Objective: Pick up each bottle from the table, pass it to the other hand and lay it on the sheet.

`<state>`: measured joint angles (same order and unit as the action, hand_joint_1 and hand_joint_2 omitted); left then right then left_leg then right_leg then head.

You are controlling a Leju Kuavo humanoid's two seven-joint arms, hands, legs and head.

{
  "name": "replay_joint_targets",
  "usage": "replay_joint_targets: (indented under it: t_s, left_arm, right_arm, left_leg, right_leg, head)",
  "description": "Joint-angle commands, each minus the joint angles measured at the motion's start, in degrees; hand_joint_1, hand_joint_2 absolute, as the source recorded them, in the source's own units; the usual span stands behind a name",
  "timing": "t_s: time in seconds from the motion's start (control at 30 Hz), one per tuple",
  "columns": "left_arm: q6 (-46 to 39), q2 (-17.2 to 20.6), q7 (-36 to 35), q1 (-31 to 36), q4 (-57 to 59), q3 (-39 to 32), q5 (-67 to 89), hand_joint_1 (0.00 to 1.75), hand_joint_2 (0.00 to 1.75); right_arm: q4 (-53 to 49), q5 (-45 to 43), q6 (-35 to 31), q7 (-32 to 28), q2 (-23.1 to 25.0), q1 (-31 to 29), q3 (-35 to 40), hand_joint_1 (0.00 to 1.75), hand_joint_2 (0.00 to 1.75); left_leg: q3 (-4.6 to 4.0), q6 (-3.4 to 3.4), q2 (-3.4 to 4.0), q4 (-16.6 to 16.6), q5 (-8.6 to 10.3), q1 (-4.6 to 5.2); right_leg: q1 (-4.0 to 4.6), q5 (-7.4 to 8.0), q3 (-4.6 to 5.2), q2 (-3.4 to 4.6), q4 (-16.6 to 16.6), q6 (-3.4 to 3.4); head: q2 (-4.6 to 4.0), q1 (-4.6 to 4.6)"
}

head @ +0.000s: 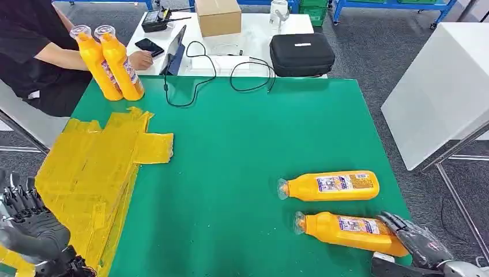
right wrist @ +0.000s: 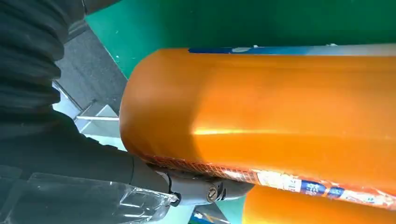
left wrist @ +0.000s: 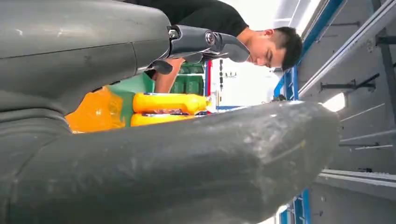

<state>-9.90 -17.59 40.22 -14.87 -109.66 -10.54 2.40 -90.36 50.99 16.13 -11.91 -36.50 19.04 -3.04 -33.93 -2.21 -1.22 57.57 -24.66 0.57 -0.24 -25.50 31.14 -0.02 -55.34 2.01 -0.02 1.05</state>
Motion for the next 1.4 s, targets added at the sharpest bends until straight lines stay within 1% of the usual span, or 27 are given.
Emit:
replay_joint_targets:
  t_s: [0.03, 1.4]
  left_arm:
    - [-0.04, 1.31, -0.22, 1.41, 3.22, 0.08, -0.11, 0.00, 0.00]
    - [-0.04, 1.31, -0.22, 1.41, 3.22, 0.08, -0.11, 0.00, 0.00]
  right_arm:
    - [2.74, -0.05, 0.43, 0.16, -0.31, 0.30, 2.73, 0.00, 1.75]
    - [2.74, -0.05, 0.43, 0.16, -0.31, 0.30, 2.73, 0.00, 1.75]
  left_leg:
    - [0.12, 0.13, 0.01, -0.08, 0.02, -0.04]
    - [0.15, 0.14, 0.01, -0.08, 0.01, -0.05]
  right_leg:
    - [0.03, 0.01, -0.17, -0.07, 0.12, -0.02]
    - [0.04, 0.01, -0.19, -0.06, 0.12, -0.03]
  head:
    - [0.00, 0.00]
    - [0.00, 0.00]
